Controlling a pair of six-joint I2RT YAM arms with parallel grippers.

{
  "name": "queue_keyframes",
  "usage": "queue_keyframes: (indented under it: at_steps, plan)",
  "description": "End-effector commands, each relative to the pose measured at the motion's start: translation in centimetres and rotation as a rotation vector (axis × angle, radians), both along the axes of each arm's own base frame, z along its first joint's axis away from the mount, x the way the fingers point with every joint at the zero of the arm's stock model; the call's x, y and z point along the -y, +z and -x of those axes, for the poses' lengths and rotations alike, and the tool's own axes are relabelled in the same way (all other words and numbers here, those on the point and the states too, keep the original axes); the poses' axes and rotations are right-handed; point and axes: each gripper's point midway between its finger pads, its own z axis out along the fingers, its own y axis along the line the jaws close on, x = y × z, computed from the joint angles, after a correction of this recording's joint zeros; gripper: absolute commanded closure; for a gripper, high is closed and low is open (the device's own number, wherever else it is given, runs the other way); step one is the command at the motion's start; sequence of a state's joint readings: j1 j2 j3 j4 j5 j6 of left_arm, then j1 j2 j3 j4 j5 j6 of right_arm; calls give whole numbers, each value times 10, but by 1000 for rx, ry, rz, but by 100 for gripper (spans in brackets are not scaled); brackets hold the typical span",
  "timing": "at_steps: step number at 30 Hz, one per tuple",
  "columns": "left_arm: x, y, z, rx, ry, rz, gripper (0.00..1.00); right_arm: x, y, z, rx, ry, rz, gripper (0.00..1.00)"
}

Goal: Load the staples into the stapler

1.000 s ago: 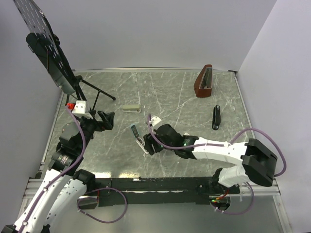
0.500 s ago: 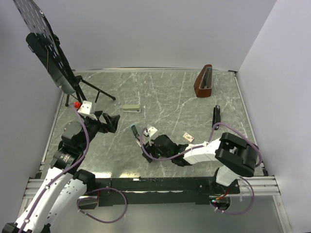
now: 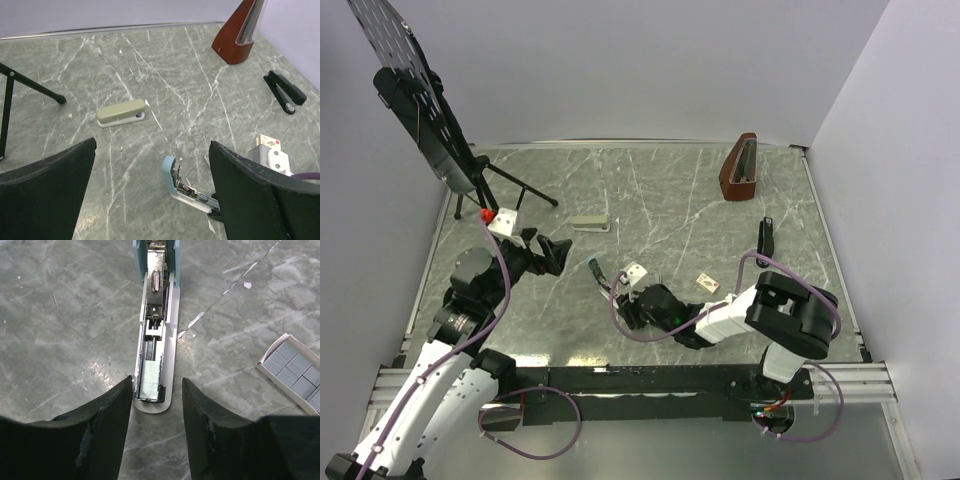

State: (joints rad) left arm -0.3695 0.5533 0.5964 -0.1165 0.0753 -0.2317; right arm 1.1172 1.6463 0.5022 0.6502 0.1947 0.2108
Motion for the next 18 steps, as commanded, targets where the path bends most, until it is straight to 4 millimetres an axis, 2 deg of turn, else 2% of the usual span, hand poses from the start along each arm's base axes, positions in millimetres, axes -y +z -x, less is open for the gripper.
queue_keyframes:
  at_steps: [1,5,13,18]
  plan:
    - [6,4,-3,31,-39,-18,1,-8,12,-7,66,1,-48,54]
    - [7,-3,-5,14,-43,-35,0,-9,17,-4,72,25,-69,59]
    - [9,-12,-10,-17,-48,-60,0,-11,25,-2,92,45,-84,61]
    - [10,-14,-11,-25,-54,-74,1,-11,28,-3,99,50,-84,72]
